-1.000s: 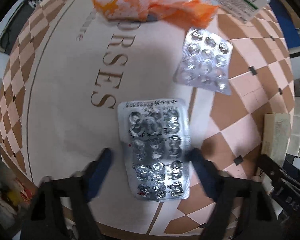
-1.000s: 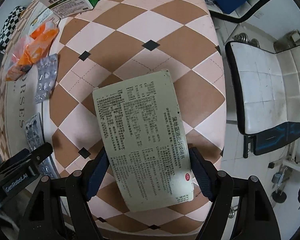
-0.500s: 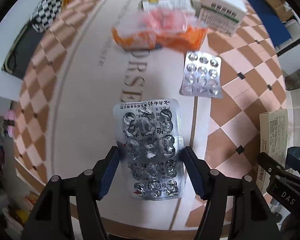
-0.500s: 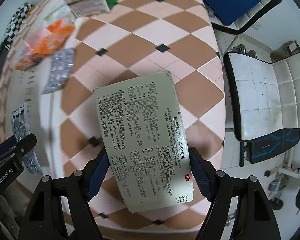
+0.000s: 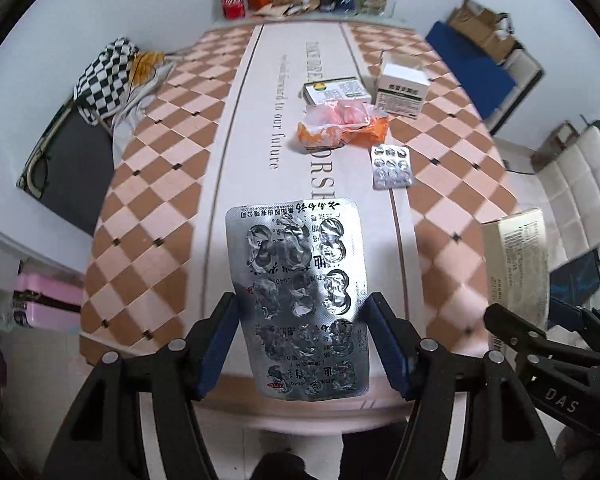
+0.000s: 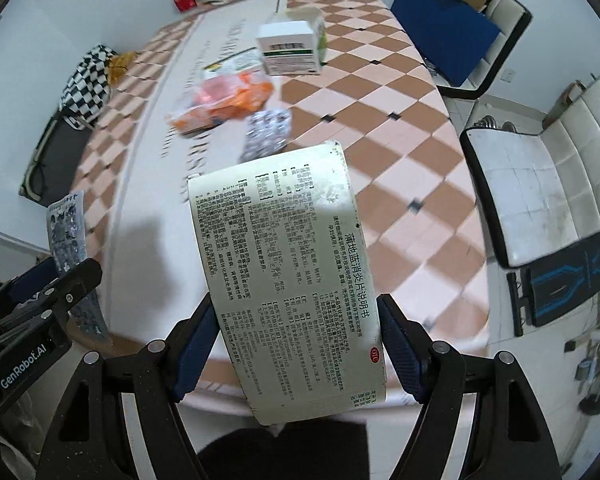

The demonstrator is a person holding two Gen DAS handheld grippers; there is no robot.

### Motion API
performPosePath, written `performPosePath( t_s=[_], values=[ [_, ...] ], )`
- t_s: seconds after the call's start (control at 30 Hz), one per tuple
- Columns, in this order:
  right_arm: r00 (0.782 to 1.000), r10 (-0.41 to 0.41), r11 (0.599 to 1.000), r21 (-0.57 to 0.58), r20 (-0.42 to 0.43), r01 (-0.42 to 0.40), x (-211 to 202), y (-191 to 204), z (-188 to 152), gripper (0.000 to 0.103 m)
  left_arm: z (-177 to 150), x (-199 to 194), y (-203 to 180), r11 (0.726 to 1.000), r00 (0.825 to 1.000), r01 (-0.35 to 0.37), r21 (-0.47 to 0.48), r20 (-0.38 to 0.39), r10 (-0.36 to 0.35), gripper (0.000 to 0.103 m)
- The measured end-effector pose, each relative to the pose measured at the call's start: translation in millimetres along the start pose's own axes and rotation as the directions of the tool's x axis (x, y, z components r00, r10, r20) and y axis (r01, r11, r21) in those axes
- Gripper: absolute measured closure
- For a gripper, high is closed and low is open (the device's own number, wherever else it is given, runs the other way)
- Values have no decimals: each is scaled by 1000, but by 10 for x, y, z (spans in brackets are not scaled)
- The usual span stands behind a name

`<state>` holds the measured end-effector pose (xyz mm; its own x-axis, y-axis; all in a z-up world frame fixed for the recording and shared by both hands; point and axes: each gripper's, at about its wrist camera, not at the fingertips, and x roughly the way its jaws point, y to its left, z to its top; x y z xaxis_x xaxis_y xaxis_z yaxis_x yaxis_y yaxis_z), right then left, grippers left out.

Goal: Collect trash
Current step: 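Carry both items over the trash bin and open both tools to drop them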

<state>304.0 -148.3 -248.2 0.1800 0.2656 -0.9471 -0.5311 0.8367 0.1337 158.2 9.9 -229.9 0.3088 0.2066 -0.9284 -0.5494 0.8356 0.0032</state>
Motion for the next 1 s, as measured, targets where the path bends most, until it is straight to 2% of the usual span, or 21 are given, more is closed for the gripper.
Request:
performPosePath(
  t_s=[0.1,0.2,0.3,0.4,0.53,0.63,0.73,0.87,1.0],
  values=[
    [1000,3,999,48,3,-3,-147,256,-493,24,-299,-160,203,999,999,39,28,8,-39,41],
    [1000,1,995,97,-20,1,-180,457,-1025,24,-653,-224,398,996,997,74,55,-17,-73,41],
    [997,19,990,141,-70,-9,-89,560,-1522,24,-1015,-162,600,993,992,106,47,-79,-103,41],
    [990,41,983,182,-138,-16,151,647,-2019,24,-1367,41,791,988,974,154,2,-168,-152,41],
    [970,77,973,229,-230,-23,742,642,-2514,24,-1790,584,962,976,934,203,-78,-283,-217,41],
    [958,93,961,276,-270,-16,1317,569,-2795,24,-2056,1229,1026,963,892,228,-146,-366,-267,41],
    [952,109,946,324,-286,-10,1899,463,-2976,24,-2249,1929,1010,955,856,236,-180,-426,-292,40],
    [943,129,926,377,-307,-4,2773,299,-3200,24,-2451,2814,919,955,832,233,-182,-472,-292,40],
    [933,152,914,406,-325,-8,3501,160,-3363,24,-2604,3506,839,950,807,241,-197,-504,-309,40]
  ],
)
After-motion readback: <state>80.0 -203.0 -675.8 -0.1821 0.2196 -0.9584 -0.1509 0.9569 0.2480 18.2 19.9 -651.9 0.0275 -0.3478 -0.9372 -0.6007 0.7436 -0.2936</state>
